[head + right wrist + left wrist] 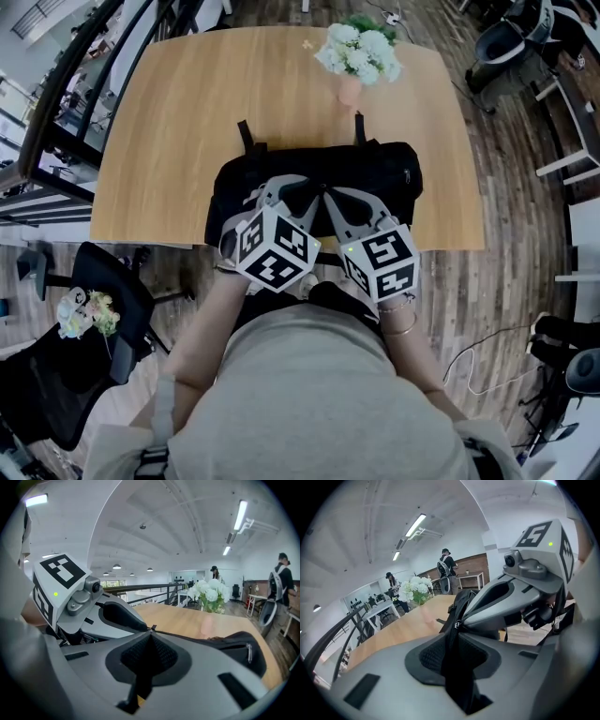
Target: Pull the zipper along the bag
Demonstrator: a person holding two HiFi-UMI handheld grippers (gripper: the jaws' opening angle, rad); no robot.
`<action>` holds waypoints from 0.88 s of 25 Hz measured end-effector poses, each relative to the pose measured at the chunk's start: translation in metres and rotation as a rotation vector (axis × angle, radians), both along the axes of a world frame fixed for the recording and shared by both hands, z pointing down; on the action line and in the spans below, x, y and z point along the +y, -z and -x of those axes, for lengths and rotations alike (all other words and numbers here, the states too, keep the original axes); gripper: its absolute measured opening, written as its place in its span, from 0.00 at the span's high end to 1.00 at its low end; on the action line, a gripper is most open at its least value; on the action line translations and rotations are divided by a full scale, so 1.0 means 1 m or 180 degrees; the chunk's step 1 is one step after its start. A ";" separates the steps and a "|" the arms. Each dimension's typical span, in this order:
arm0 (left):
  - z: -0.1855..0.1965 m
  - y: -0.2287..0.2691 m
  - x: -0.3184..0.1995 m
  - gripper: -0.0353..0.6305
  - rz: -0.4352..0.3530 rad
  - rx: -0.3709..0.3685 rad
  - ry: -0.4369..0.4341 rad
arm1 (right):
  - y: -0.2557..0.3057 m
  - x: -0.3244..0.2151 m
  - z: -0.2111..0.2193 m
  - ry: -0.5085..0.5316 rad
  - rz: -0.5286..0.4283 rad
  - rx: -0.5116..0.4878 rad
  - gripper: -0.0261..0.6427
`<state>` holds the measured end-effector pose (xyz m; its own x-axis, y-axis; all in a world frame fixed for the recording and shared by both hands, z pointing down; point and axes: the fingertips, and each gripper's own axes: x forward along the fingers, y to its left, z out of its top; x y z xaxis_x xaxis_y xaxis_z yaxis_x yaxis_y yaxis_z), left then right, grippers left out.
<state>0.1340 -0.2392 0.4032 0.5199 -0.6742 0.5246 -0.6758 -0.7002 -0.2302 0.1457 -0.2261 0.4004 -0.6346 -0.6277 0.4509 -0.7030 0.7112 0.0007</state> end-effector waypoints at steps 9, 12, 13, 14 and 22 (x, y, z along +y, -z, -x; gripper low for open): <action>0.005 -0.002 0.005 0.88 -0.0034 0.0002 -0.0079 | -0.004 -0.002 -0.002 -0.0017 -0.0024 0.0031 0.95; 0.007 -0.001 0.006 0.88 -0.0038 0.0027 -0.0068 | -0.004 -0.007 -0.013 -0.0118 -0.0018 0.0022 0.95; 0.007 0.000 0.006 0.88 -0.0039 0.0037 -0.0057 | -0.004 -0.009 -0.017 -0.0153 -0.0015 0.0017 0.95; 0.008 0.000 0.005 0.88 -0.0038 0.0049 -0.0044 | -0.003 -0.010 -0.021 -0.0184 -0.0015 0.0016 0.95; 0.011 0.002 0.002 0.88 -0.0007 0.0169 0.0017 | -0.003 -0.022 -0.054 -0.0404 -0.0021 0.0015 0.95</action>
<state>0.1234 -0.2369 0.4015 0.5433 -0.6782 0.4948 -0.6908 -0.6961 -0.1956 0.1997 -0.2476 0.4036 -0.5477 -0.7058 0.4493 -0.7874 0.6164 0.0085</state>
